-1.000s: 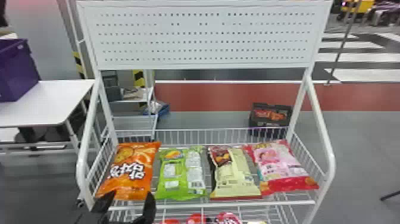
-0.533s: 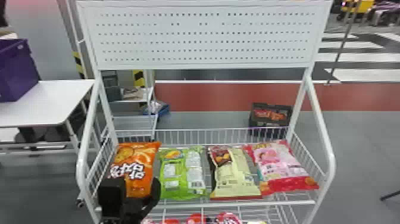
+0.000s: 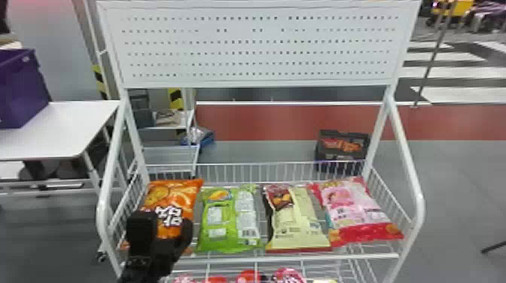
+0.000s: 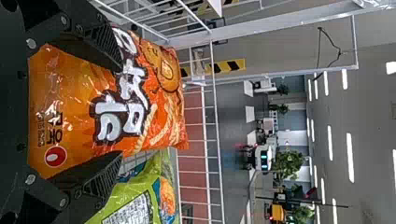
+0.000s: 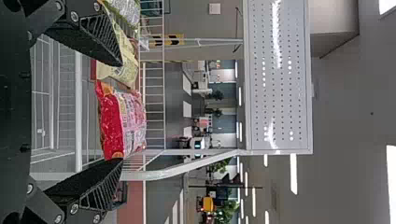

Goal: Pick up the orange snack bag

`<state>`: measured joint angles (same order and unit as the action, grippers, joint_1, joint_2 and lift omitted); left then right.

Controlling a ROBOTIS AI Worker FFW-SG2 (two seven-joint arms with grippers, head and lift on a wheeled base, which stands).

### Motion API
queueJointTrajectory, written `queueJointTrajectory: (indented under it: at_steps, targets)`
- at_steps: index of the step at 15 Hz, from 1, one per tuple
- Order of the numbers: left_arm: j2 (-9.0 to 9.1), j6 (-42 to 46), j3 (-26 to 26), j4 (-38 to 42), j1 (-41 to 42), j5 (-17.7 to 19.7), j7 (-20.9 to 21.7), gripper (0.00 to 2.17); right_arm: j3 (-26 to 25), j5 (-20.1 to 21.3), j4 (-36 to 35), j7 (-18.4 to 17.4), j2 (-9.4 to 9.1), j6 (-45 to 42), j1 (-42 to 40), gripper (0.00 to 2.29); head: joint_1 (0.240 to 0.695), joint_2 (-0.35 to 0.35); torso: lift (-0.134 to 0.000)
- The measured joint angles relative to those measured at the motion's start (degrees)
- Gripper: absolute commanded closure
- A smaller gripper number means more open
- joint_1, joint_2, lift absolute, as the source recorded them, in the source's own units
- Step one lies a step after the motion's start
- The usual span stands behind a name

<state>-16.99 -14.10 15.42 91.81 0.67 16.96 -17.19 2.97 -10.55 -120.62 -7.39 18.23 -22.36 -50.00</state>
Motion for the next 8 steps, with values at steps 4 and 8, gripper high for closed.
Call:
queueJointTrajectory:
  at_steps: [4, 8]
  targets:
    - [-0.23, -2.16, -1.07, 0.54, 0.54, 1.67, 0.12, 1.81, -0.09, 0.07, -0.52, 0.0, -0.04, 0.0, -0.38, 0.17, 0.499, 0.0, 0.0]
    - [-0.44, -2.21, -1.25, 3.65, 1.96, 1.91, 0.2, 1.87, -0.16, 0.09, -0.75, -0.02, 0.07, 0.0, -0.45, 0.17, 0.499, 0.0, 0.0]
